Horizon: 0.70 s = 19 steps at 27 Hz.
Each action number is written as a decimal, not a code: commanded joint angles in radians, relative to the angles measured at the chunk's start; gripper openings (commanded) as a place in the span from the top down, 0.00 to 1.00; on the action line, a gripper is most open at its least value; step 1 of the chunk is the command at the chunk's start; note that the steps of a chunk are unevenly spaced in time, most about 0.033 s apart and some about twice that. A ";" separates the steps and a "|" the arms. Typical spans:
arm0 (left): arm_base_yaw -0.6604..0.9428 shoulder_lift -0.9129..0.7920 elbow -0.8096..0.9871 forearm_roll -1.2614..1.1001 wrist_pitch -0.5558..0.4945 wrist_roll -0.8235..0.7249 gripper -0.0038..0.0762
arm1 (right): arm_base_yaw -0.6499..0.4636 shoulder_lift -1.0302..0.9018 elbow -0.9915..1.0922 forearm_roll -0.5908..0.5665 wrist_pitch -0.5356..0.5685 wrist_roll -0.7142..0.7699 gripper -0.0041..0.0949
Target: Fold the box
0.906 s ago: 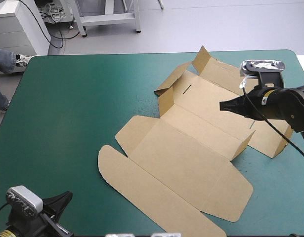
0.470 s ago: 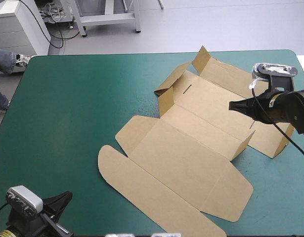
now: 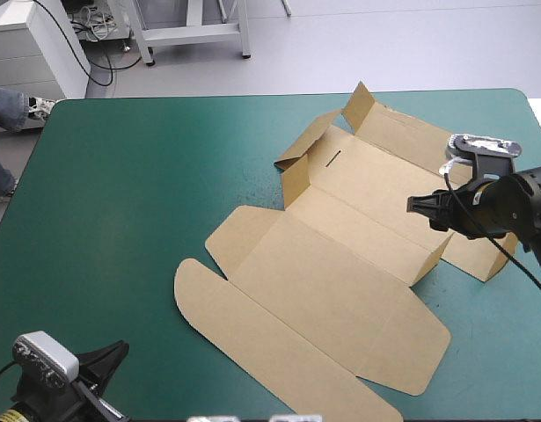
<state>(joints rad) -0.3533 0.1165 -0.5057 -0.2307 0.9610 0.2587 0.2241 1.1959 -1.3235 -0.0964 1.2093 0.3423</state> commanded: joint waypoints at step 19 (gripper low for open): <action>-0.004 0.016 -0.022 -0.012 -0.065 0.003 0.96 | -0.088 -0.020 0.218 0.017 -0.040 0.137 0.51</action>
<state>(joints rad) -0.3533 0.1165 -0.5057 -0.2307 0.9610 0.2601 0.1838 1.1959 -1.1182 -0.0755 1.2002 0.4888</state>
